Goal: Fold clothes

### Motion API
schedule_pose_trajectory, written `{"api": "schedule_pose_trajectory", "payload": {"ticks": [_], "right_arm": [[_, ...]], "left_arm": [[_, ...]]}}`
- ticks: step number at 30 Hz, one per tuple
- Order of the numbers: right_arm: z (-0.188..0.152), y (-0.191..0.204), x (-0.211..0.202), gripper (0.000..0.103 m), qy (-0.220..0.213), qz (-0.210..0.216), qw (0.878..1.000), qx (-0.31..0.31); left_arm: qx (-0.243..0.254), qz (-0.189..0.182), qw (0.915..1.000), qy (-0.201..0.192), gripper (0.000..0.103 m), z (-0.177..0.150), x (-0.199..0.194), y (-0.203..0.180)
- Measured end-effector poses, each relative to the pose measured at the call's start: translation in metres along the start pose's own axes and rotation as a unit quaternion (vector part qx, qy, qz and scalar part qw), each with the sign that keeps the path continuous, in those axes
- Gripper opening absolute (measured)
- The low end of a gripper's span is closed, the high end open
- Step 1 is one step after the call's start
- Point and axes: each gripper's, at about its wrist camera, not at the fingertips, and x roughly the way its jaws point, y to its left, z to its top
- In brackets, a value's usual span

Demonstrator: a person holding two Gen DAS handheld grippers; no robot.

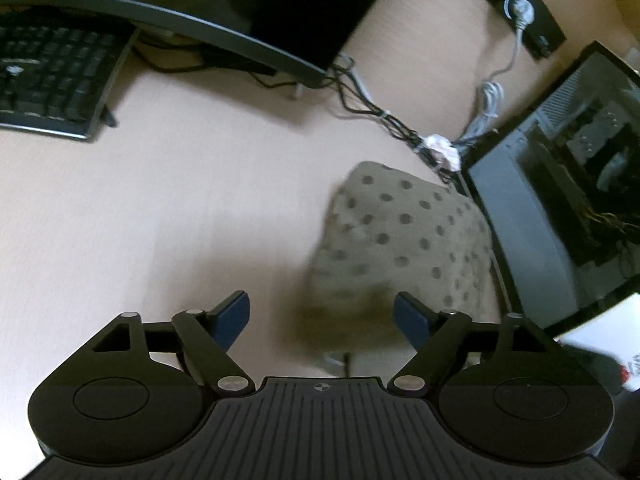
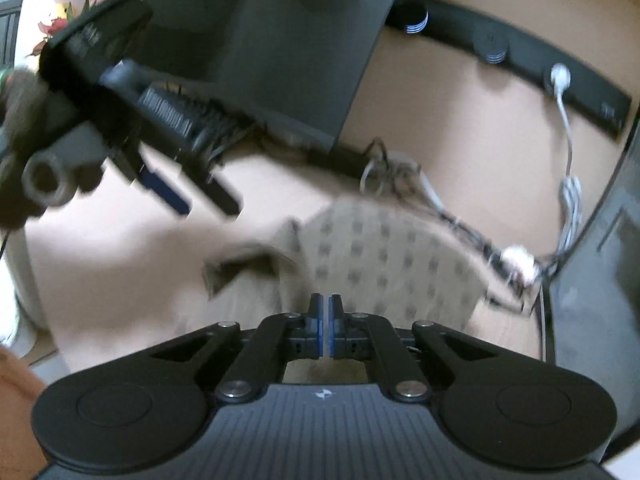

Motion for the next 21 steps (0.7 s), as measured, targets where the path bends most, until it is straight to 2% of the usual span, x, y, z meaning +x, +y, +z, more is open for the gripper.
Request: {"api": "schedule_pose_trajectory", "payload": {"ticks": [2,4,7,8,9,10,12,15,17,18,20,21], "right_arm": [[-0.009,0.002,-0.004,0.002,0.008,-0.003,1.000,0.005],[-0.017,0.005,-0.010,0.003,0.008,-0.006,1.000,-0.003],[-0.034,0.013,-0.026,0.021,0.010,-0.010,1.000,-0.028],[-0.036,0.014,-0.025,0.033,0.011,-0.014,0.999,-0.041],[-0.038,0.015,-0.023,0.039,0.012,-0.019,0.998,-0.055],[-0.040,0.016,-0.019,0.039,0.013,-0.027,0.997,-0.066],[-0.041,0.016,-0.013,0.039,0.013,-0.049,0.995,-0.082],[-0.041,0.017,-0.002,0.039,0.009,-0.080,0.992,-0.092],[-0.037,0.016,0.006,0.038,0.000,-0.092,0.992,-0.088],[-0.033,0.015,0.008,0.026,-0.010,-0.097,0.992,-0.078],[-0.023,0.011,0.007,0.011,-0.029,-0.106,0.992,-0.059],[-0.019,0.008,0.004,0.010,-0.037,-0.113,0.991,-0.054]], "left_arm": [[-0.003,-0.027,0.9996,0.008,0.088,-0.004,0.004,0.000],[0.028,-0.047,0.9984,0.015,0.089,-0.011,0.005,-0.007],[0.120,-0.039,0.9917,0.023,0.090,-0.026,0.006,-0.026],[0.155,-0.031,0.9871,0.025,0.089,-0.032,0.006,-0.032],[0.182,-0.013,0.9830,0.021,0.089,-0.036,0.008,-0.035],[0.208,0.005,0.9779,0.017,0.089,-0.040,0.010,-0.038],[0.261,0.041,0.9645,0.008,0.088,-0.049,0.014,-0.044],[0.336,0.094,0.9370,-0.005,0.087,-0.062,0.020,-0.052],[0.344,0.104,0.9331,-0.009,0.080,-0.060,0.028,-0.053],[0.346,0.106,0.9322,-0.010,0.079,-0.059,0.031,-0.054],[0.362,0.107,0.9256,-0.025,0.063,-0.059,0.036,-0.063],[0.378,0.111,0.9183,-0.036,0.057,-0.061,0.038,-0.069]]}}
